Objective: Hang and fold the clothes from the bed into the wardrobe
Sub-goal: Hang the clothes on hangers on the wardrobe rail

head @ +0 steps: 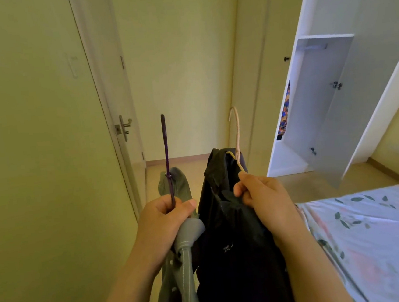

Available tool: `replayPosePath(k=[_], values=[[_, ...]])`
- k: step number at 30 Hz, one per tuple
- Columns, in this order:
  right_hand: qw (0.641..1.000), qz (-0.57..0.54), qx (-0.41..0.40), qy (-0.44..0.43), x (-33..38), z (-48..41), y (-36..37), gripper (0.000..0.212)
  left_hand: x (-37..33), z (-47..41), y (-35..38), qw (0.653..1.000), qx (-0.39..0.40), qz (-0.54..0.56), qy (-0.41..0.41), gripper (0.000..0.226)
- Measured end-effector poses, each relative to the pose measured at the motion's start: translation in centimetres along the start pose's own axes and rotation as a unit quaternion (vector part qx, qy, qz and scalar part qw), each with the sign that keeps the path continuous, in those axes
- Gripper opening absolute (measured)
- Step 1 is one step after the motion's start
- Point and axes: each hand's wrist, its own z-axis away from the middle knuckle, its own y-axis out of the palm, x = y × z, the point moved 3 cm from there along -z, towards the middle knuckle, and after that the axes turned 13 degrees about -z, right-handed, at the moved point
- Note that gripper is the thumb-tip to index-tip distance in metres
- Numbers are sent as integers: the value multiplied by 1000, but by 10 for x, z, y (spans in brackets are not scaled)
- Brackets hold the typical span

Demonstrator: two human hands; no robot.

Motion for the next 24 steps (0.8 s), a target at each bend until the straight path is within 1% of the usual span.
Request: replayPosePath(k=[3,7,11,16,24], values=[[1000,15,10,19,-4,-40,15,47,14,-39,-1,1000,6,-6,-7,40],[999,22,-8,27,-8,-92,40,47,30,-101,-8,1000,15,-23,4,36],[999,32,-36,25,-4,-144,68,48,39,-165,-19,997,55,-43,18,30],[996,34,-79,17,-2,-197,87,46,51,-238,-21,992,105,-62,43,34],[992,46,-110,35,-16,-276,93,45,77,-332,8,985,152,-70,50,37]])
